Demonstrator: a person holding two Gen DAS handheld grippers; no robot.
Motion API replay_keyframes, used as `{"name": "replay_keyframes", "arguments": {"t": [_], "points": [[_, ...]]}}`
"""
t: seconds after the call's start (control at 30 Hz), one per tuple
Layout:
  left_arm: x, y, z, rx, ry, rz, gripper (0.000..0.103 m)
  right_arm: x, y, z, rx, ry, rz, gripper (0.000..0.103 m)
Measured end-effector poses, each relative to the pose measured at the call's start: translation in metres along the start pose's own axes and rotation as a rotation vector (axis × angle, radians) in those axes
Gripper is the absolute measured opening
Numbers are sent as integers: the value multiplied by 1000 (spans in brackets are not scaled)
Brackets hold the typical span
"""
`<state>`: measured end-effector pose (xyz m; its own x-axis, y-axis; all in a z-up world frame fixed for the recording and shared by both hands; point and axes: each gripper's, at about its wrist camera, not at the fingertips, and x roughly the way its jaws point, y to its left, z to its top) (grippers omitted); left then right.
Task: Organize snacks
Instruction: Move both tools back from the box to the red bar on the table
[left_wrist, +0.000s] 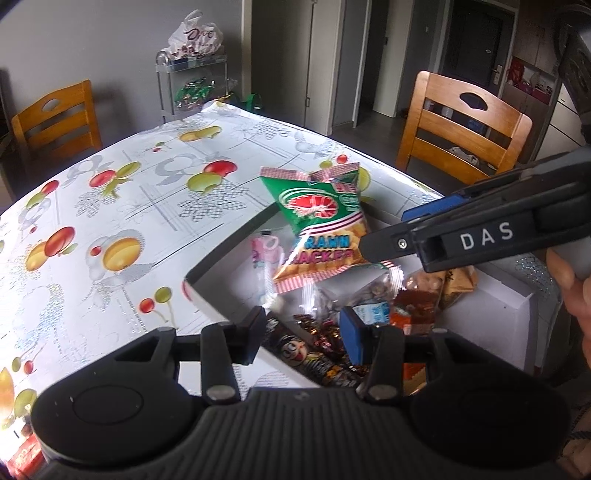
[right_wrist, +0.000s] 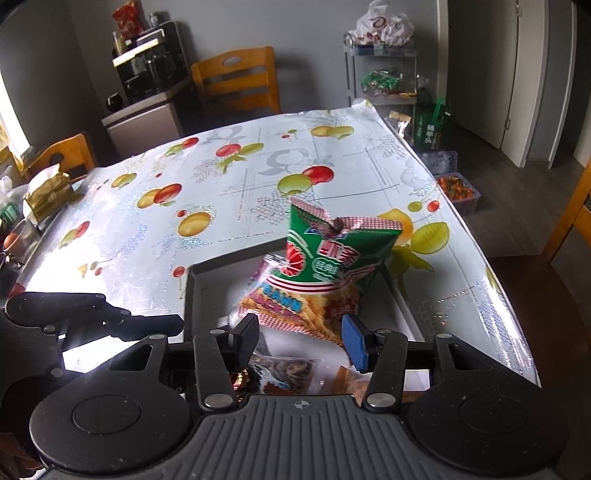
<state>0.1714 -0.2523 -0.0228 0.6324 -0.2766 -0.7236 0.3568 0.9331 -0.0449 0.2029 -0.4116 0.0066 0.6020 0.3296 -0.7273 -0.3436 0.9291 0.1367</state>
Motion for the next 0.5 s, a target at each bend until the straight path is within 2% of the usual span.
{"name": "replay_keyframes", "arguments": {"t": [0.5], "points": [[-32,51,-23,-100,-3,90,43,9,47,4,-49,12,55,56]]}}
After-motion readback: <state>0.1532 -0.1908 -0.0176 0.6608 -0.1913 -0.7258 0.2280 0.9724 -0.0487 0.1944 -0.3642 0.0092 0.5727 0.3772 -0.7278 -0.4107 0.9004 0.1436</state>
